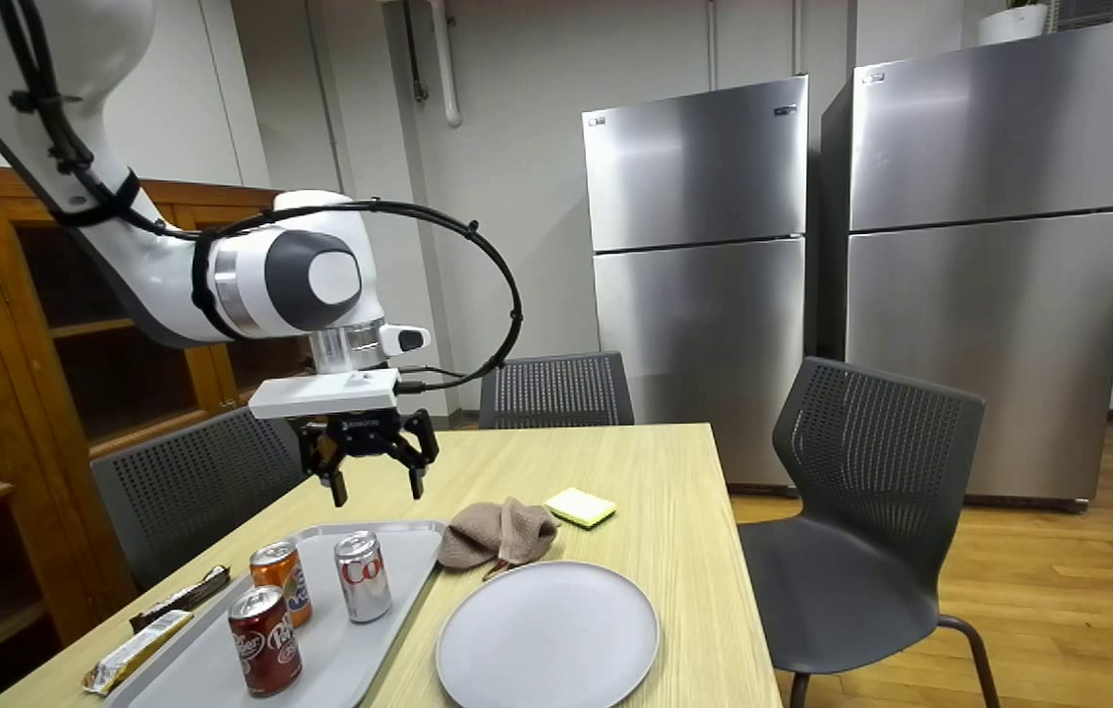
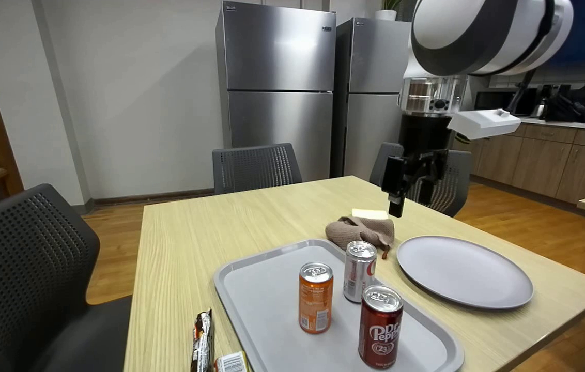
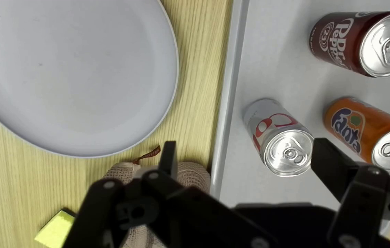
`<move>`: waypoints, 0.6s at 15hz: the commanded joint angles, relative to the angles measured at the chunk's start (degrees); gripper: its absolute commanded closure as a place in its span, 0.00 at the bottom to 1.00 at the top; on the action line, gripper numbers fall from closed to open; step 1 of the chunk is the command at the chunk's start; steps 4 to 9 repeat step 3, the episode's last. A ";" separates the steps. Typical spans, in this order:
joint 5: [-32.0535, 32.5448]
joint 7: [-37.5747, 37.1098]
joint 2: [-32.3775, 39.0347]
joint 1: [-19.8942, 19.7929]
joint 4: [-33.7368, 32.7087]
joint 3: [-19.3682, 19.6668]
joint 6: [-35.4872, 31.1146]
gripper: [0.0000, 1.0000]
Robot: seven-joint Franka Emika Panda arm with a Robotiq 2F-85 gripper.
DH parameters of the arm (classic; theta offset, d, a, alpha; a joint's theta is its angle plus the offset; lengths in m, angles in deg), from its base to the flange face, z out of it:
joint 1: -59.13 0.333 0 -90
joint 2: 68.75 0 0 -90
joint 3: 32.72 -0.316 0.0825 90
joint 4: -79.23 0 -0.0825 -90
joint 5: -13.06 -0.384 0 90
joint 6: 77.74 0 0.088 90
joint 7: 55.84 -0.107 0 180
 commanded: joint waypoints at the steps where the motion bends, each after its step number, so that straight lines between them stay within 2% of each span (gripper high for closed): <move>1: -0.07 0.04 -0.03 -0.76 -0.06 -0.77 0.13 0.00; 9: -0.07 0.04 -0.03 -0.76 -0.06 -0.77 0.15 0.00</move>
